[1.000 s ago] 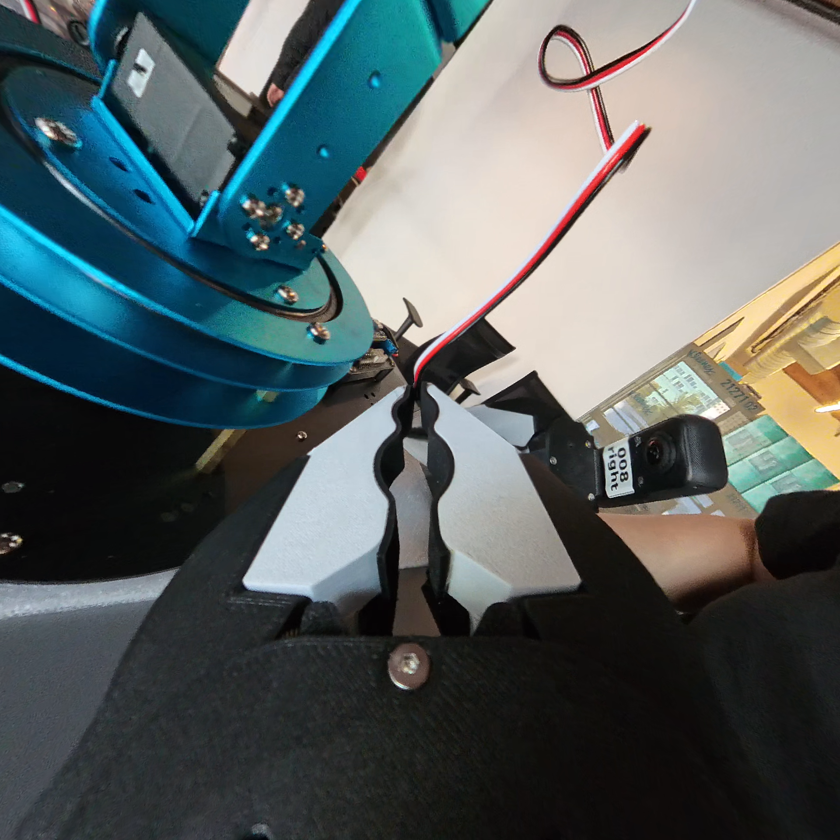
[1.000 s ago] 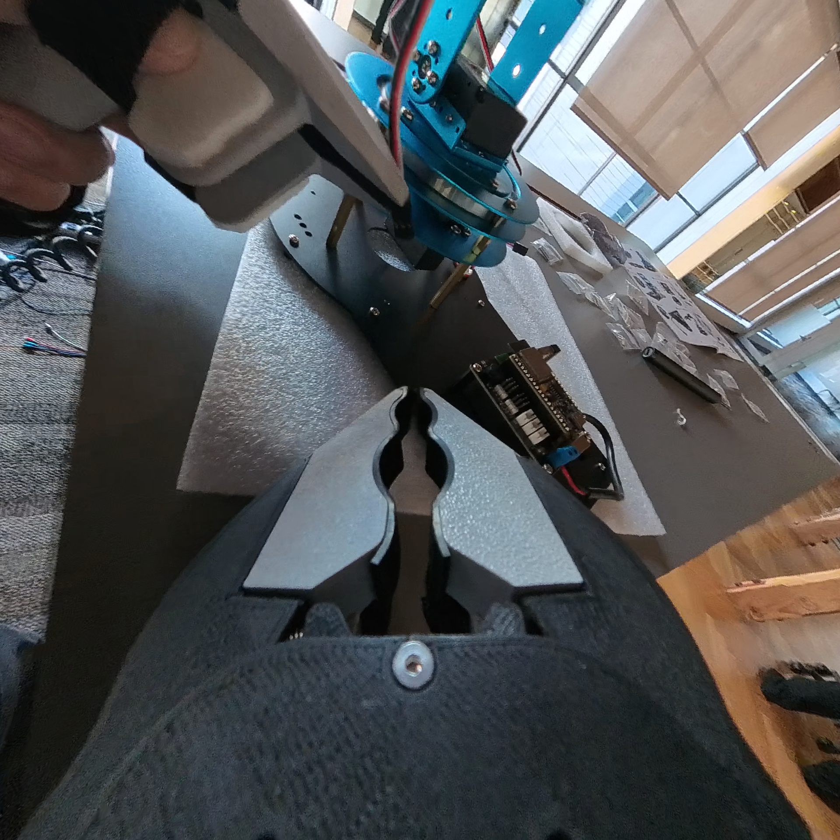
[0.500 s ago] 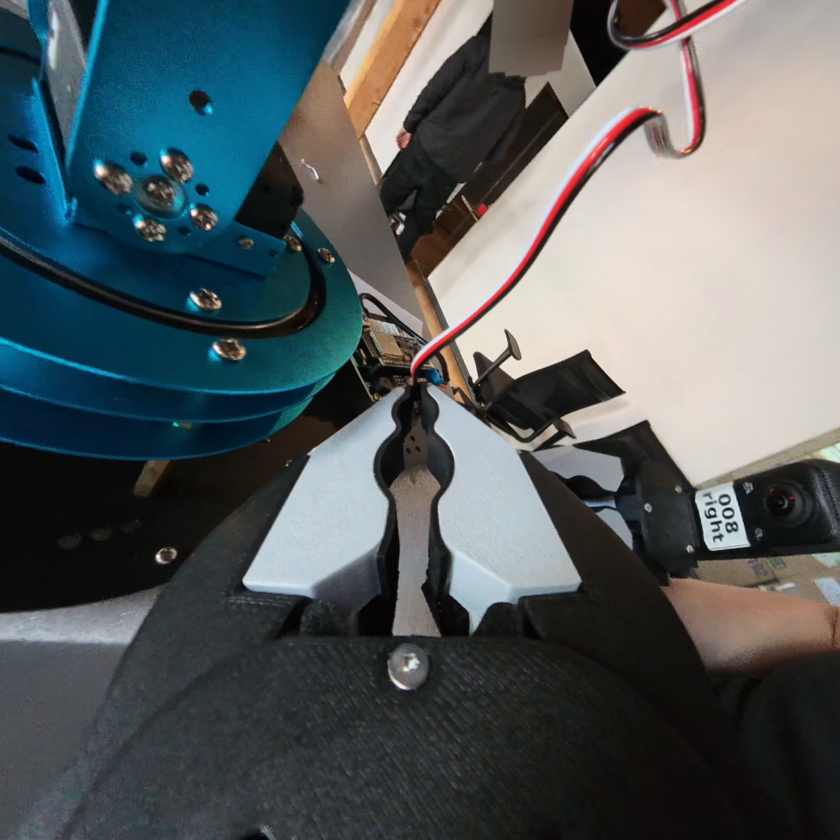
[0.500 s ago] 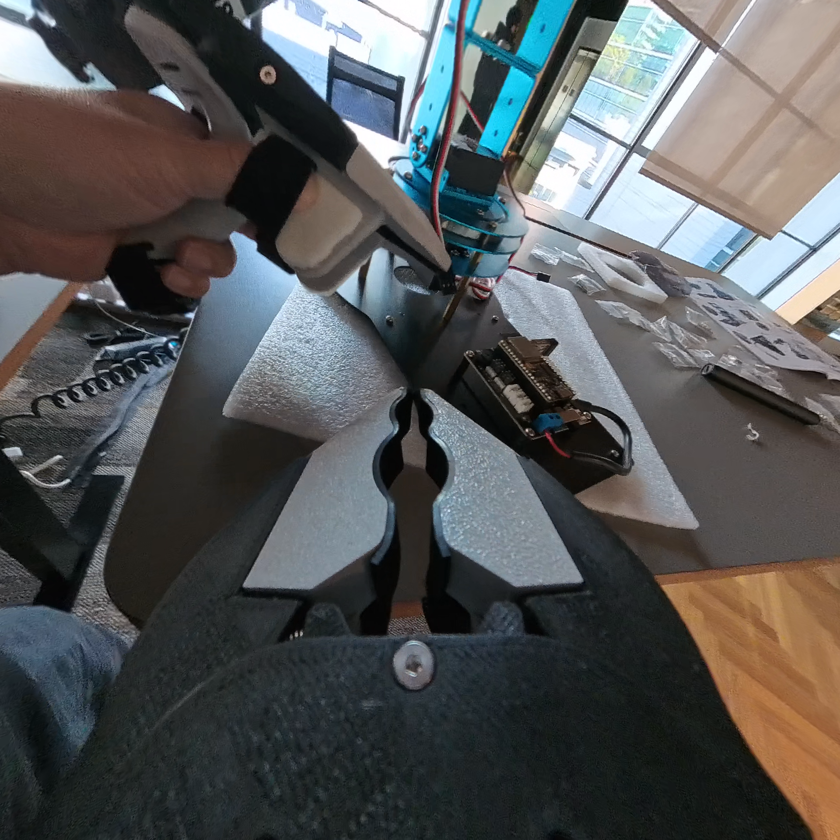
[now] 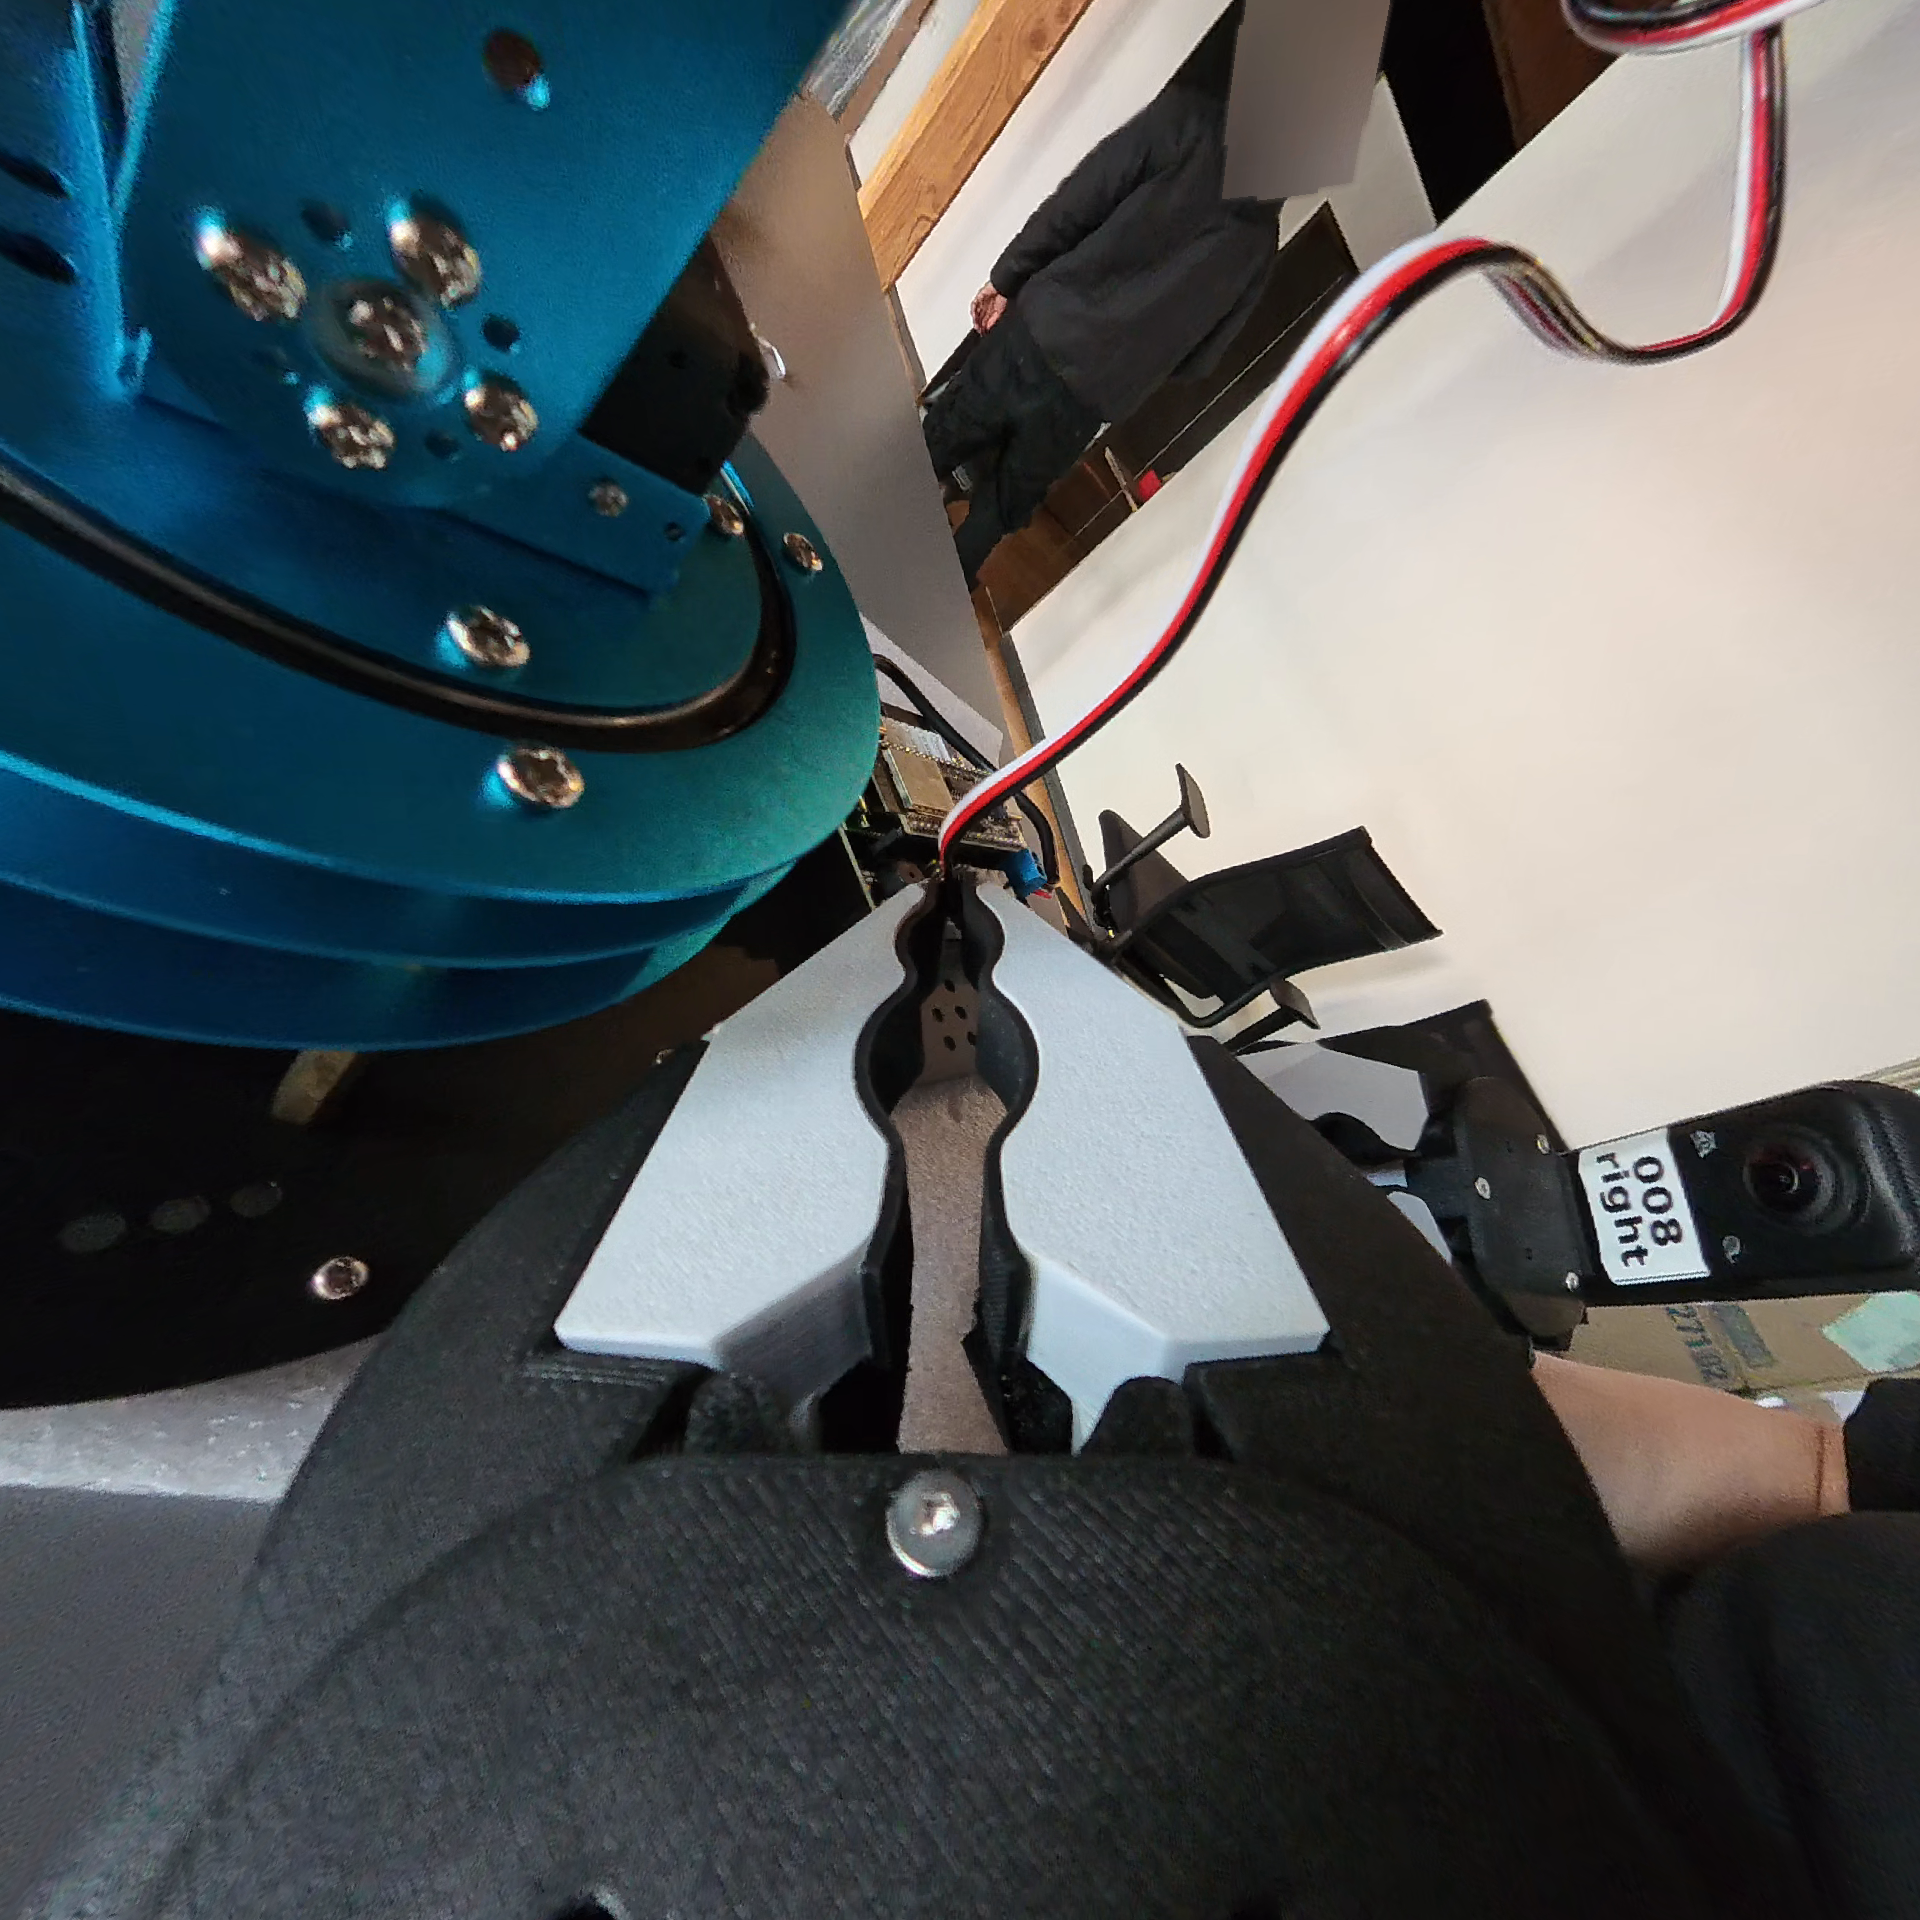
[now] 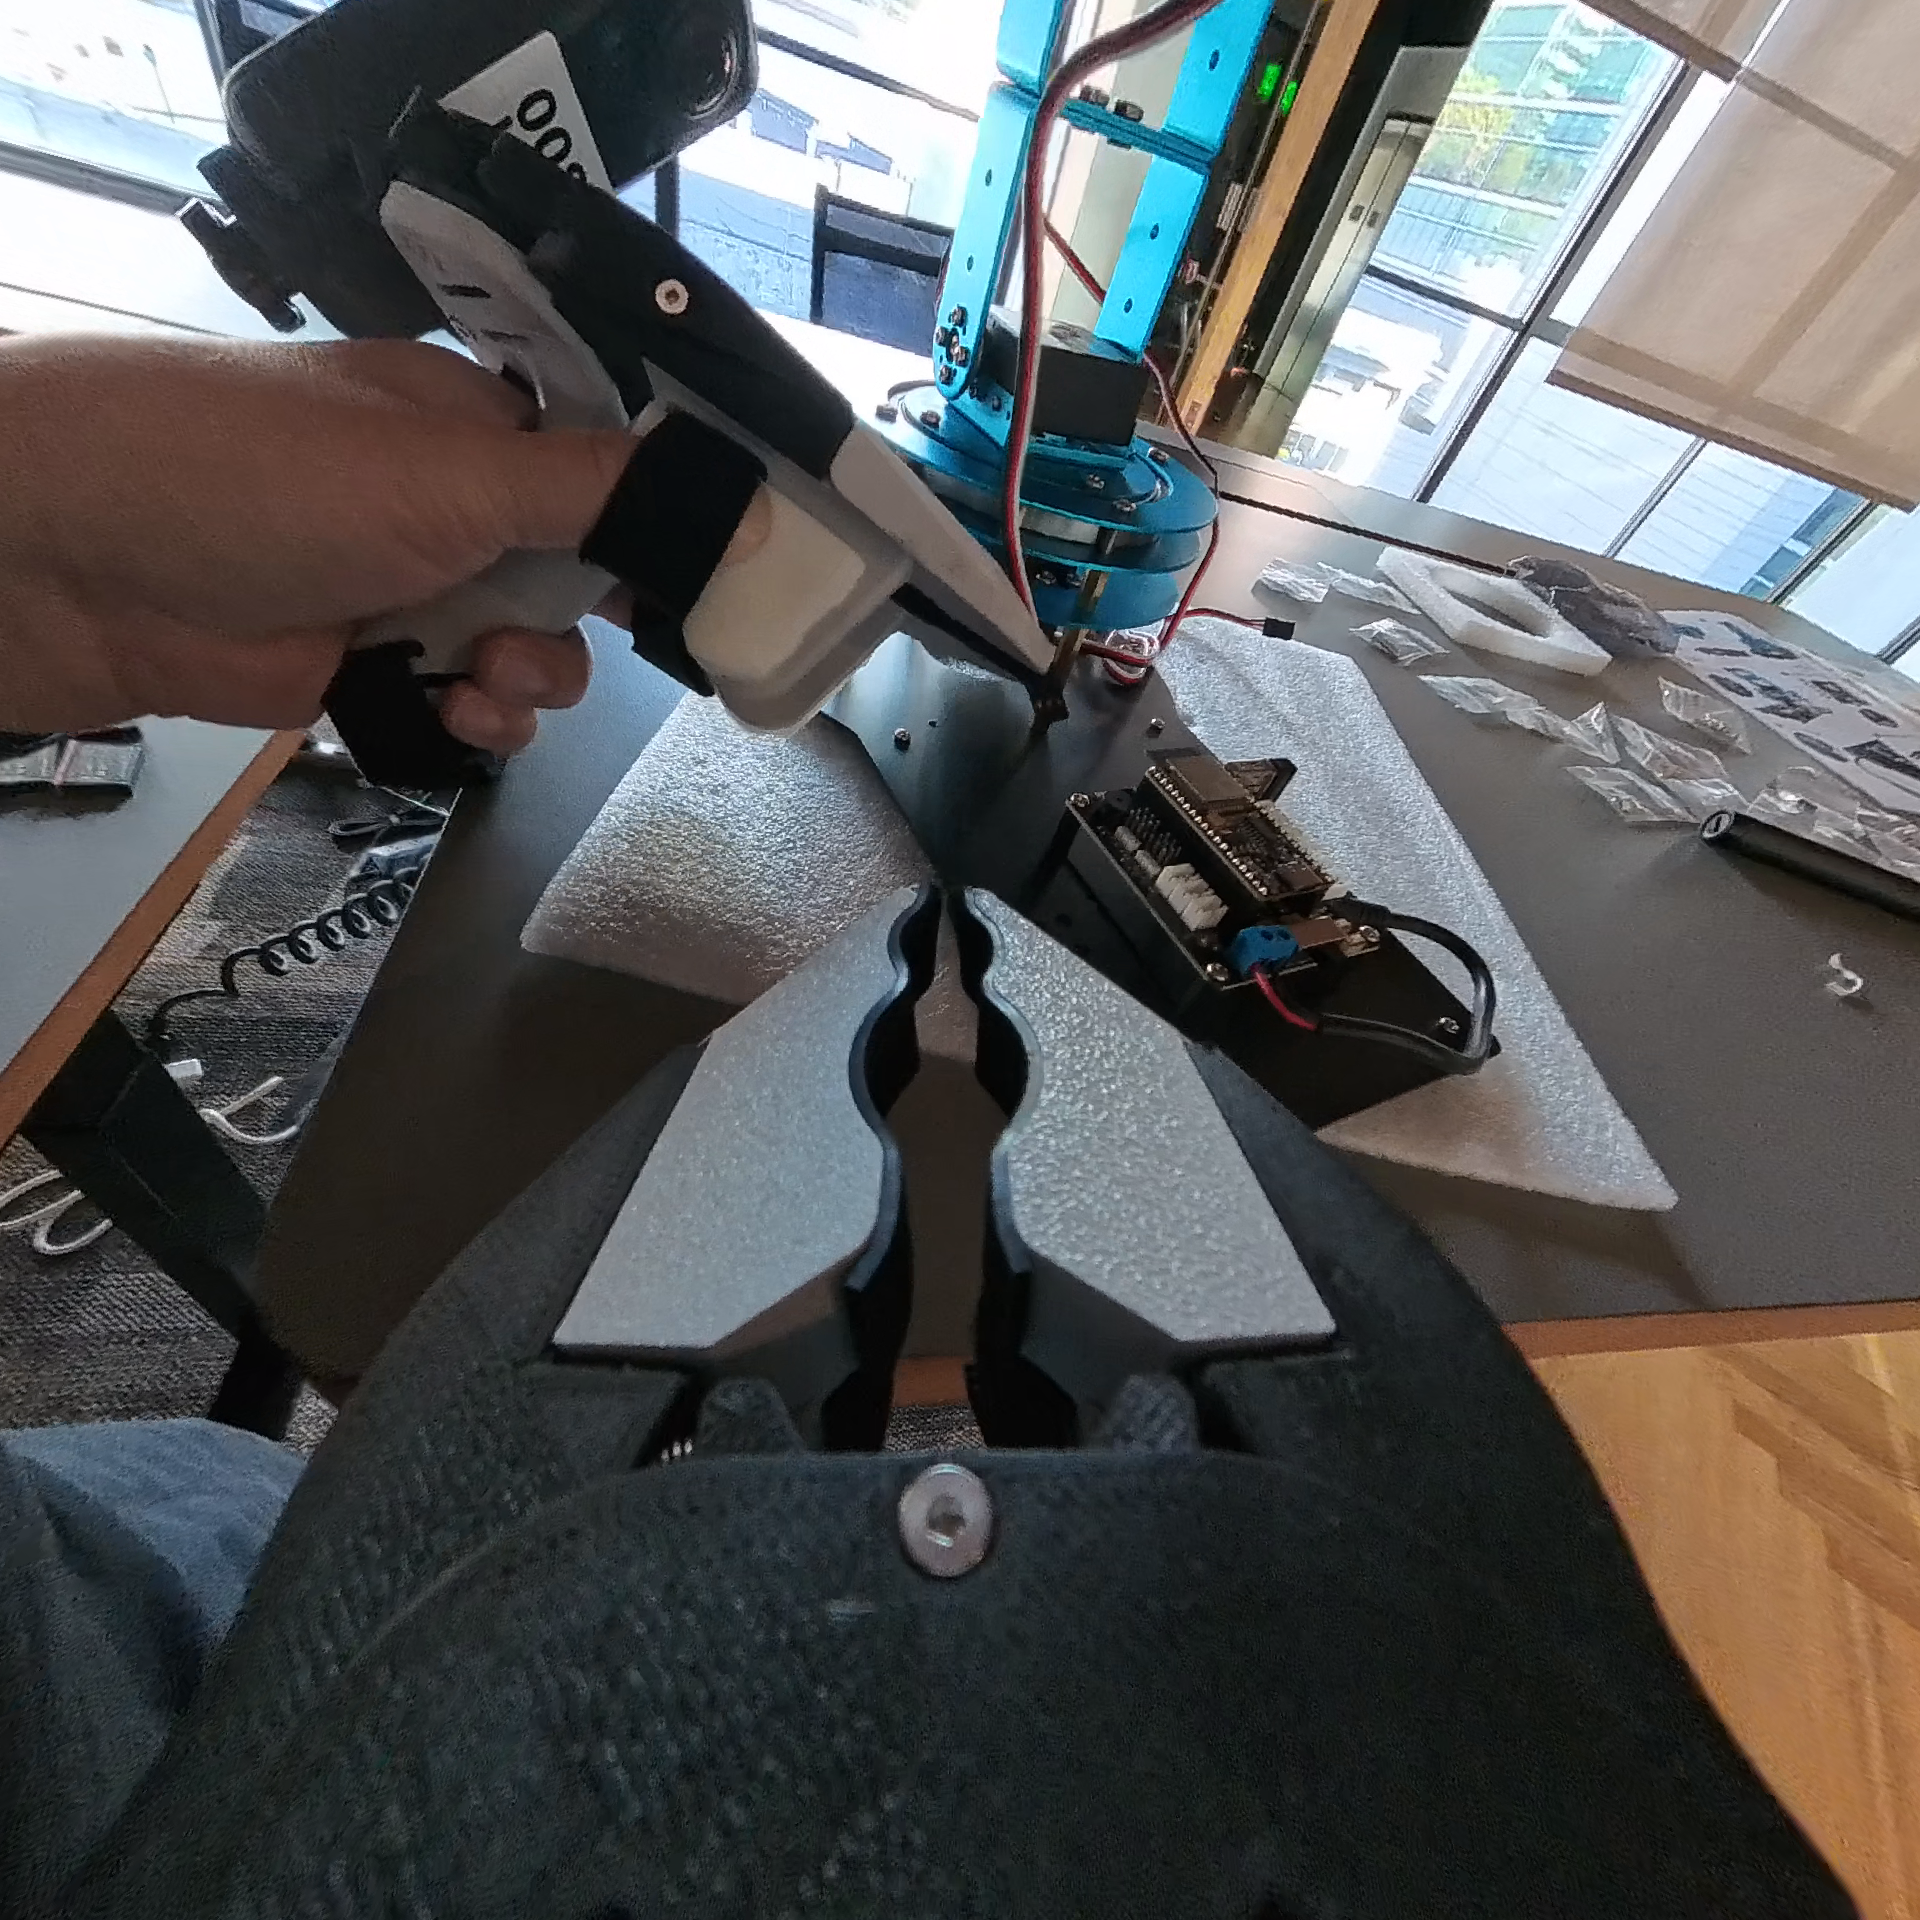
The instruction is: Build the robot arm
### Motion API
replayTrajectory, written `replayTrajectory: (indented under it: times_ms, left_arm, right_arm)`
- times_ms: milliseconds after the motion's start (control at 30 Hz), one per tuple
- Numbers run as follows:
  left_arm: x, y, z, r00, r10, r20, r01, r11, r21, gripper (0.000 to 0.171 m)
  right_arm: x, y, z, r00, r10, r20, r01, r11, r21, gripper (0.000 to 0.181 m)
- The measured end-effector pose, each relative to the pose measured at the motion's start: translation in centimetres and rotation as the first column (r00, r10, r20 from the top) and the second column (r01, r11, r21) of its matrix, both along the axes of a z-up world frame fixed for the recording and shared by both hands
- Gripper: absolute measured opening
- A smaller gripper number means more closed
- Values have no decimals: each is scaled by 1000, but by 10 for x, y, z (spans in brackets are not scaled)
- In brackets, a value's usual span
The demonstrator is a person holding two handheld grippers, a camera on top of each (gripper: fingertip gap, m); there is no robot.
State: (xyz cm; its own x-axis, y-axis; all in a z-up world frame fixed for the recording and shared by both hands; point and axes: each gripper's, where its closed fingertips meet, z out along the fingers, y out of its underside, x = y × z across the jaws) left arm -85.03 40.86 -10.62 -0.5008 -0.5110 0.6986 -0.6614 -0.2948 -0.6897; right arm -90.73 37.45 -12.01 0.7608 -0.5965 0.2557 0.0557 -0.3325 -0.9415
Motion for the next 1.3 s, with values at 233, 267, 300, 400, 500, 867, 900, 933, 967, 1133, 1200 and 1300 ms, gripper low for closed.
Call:
replayTrajectory:
  times_ms: [233,267,300,400,500,867,900,933,967,1133,1200,1300]
  left_arm:
    - [0,1,-2,1000,-13,-6,14,1000,16,0]
    - [1,1,-3,1000,-13,-6,13,1000,23,1]
    - [1,2,-4,1000,-9,-4,10,999,32,0]
    - [3,4,-6,1000,6,16,-7,996,84,0]
    - [5,6,-9,999,19,40,-24,989,145,1]
    - [9,10,-9,998,27,49,-33,991,132,0]
    - [9,9,-10,999,20,46,-26,991,135,0]
    - [9,8,-10,999,15,48,-21,991,135,0]
    - [8,8,-9,999,12,53,-20,990,137,0]
    - [8,8,-8,998,18,61,-25,991,130,0]
    - [5,7,-6,998,15,62,-22,994,109,1]
    - [-1,7,-6,998,-1,68,-5,996,87,1]
  right_arm:
    - [4,1,-3,1000,-7,-18,7,1000,0,3]
    - [4,1,-3,1000,-7,-19,7,1000,-3,3]
    - [5,1,-4,1000,-6,-20,6,1000,-7,3]
    - [5,1,-6,1000,-5,-19,4,1000,-19,3]
    - [5,1,-8,1000,-7,-17,7,1000,-27,3]
    - [11,-4,-14,999,-33,-14,31,996,-85,4]
    - [12,-3,-13,999,-33,-8,32,996,-84,3]
    - [13,-2,-13,999,-35,-6,34,996,-88,3]
    - [14,-1,-14,999,-38,-5,37,995,-95,3]
    - [16,1,-14,999,-42,1,42,994,-103,3]
    - [16,2,-13,999,-43,7,43,993,-105,3]
    - [18,2,-13,999,-43,12,45,990,-132,3]
